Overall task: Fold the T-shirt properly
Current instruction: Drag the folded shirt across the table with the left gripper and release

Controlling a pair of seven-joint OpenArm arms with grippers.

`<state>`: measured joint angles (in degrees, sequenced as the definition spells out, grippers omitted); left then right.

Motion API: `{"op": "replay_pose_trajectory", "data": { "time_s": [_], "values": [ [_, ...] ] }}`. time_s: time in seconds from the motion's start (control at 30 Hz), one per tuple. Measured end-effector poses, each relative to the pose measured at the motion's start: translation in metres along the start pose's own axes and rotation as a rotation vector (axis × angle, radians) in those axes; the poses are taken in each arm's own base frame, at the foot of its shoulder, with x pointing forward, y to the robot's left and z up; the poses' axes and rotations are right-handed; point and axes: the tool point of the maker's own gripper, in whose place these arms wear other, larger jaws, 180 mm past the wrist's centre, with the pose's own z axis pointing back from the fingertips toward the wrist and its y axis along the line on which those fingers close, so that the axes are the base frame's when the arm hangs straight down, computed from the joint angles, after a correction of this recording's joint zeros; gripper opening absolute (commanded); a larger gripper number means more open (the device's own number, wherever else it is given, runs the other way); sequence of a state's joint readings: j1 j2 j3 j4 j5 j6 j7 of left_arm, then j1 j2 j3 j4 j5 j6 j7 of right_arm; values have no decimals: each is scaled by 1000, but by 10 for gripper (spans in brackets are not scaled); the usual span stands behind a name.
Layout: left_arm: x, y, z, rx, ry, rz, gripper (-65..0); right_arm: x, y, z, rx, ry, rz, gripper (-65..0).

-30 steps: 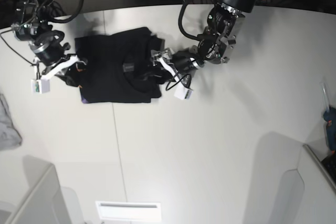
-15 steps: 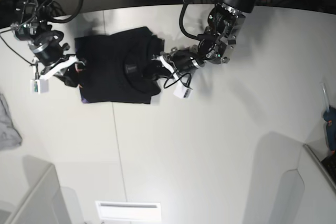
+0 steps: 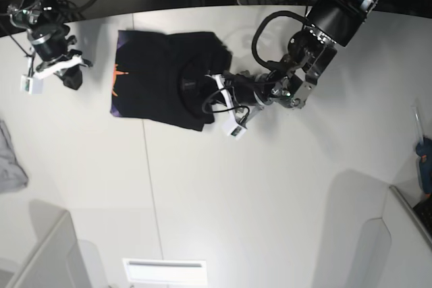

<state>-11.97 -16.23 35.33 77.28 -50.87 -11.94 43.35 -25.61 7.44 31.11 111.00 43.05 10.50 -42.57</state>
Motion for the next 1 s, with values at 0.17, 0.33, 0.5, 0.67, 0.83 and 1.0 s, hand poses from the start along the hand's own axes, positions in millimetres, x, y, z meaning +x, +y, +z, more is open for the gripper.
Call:
{"op": "replay_pose_trajectory", "data": {
  "time_s": [0.17, 0.33, 0.5, 0.67, 0.83, 1.0],
  "values": [
    [-2, 0, 9, 22, 119, -179, -650, -14, -11, 8, -33, 28, -17, -650],
    [0, 13, 25, 69, 202, -341, -650, -32, -11, 12, -45, 47, -59, -650],
    [7, 26, 34, 111, 262, -451, -650, -49, -16, 19, -79, 57, -124, -650],
    [15, 37, 38, 170, 311, -591, -650, -58, -13, 20, -76, 71, -145, -650],
    [19, 47, 38, 217, 348, -849, -650, -66, -11, 22, -78, 85, -164, -650],
    [19, 49, 37, 213, 362, -1081, -650, -69, -8, 21, -76, 82, -184, -650]
  ]
}}
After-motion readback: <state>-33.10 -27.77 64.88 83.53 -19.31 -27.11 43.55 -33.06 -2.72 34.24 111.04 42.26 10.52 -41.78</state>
